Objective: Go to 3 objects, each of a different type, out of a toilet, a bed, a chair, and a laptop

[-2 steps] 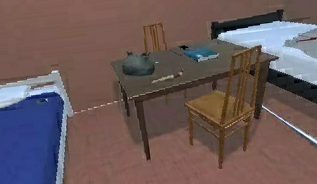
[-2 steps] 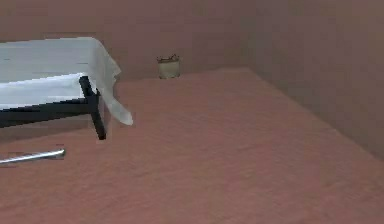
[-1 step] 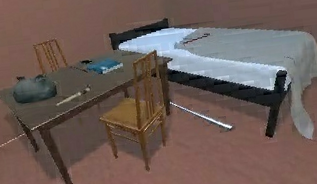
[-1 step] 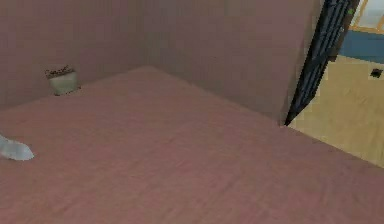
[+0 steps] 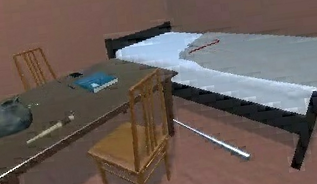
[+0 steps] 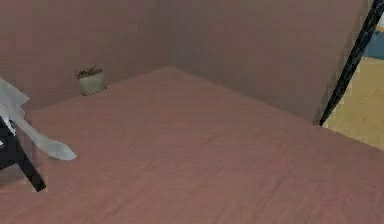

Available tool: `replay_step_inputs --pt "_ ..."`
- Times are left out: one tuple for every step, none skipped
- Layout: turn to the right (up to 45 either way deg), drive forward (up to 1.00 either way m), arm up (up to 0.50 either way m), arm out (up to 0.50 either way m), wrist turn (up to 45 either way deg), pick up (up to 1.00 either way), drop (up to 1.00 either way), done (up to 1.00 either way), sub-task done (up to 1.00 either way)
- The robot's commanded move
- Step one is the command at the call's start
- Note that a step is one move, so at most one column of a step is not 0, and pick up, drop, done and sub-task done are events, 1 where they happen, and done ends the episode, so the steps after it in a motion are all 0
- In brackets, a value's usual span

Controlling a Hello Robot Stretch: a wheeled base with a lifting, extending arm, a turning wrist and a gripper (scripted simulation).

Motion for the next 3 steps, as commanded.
replay_step_inputs --pt "-12.0 0.0 0.0 0.0 0.0 0.0 0.0 0.0 0.0" --pt "0.0 0.0 0.0 0.0 0.0 0.0 0.0 0.0 1.0" --pt "45.0 0.0 0.0 0.0 0.0 0.0 0.0 0.0 0.0"
